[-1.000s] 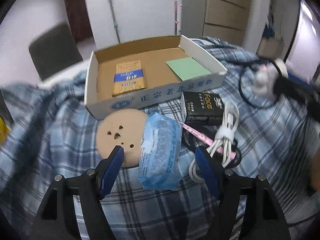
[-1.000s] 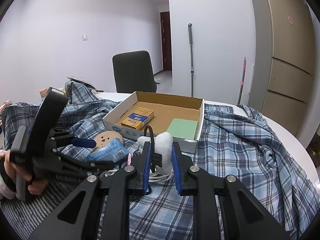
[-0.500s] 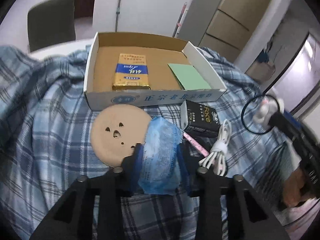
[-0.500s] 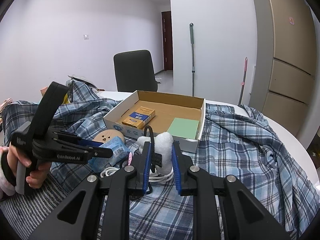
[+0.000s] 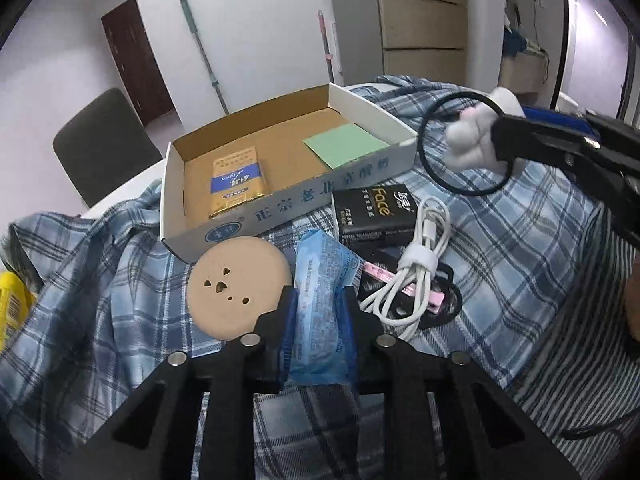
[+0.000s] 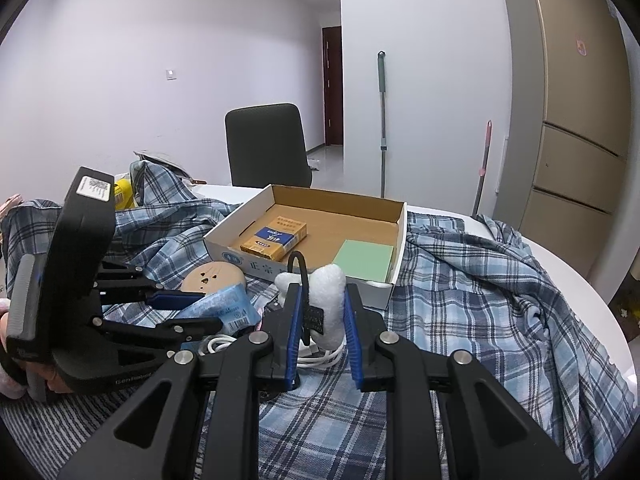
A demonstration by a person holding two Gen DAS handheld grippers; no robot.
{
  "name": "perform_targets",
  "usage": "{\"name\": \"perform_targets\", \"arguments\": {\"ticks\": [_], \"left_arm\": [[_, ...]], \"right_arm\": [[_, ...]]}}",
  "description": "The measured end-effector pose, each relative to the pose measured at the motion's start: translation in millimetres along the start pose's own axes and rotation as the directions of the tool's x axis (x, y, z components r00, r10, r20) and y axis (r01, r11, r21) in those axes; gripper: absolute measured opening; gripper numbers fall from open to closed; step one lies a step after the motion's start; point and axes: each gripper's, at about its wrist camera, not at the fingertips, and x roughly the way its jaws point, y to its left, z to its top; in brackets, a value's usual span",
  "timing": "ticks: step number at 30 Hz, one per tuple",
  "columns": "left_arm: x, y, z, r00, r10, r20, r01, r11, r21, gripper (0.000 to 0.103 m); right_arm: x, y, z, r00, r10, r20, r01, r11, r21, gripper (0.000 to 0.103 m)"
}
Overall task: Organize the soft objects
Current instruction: 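Grasp the blue plastic packet with the left tool while the right tool holds the plush toy, then carry both items over the box and release them inside with both tools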
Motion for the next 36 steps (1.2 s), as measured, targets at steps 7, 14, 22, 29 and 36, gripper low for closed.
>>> {"name": "perform_targets", "arguments": {"ticks": [7,14,22,29,36], "left_arm": [[9,10,1,0.999,-0.038,-0.025,0.036,0.998,-0.053,0.063],[18,4,-1,0.997,0.038,-0.061,-0.037,0.999,0.009,0.063],[24,4,-7,0.996,0.013,-0.083,-0.012,1.0,0.013,0.032],[-5,3,-9,0.998,-0.018,0.06,0.018,1.0,0.011,0.031],[-41,4,-17,0.961,-0.021,0.275,0.023,1.0,-0.004,0.031]], "right_arm": [[1,-2,0,1.0,0.001,-0.006,-0.001,1.0,0.006,0.019],[1,-2,0,1.0,0.002,-0.006,-0.002,1.0,0.006,0.019],[1,-2,0,1.0,0.002,-0.005,-0.002,1.0,0.006,0.019],[-2,-3,-1,1.0,-0.004,0.027,0.004,1.0,0.007,0.019],[-8,3,-3,0.997,-0.011,0.072,0.012,1.0,-0.011,0.019]]}}
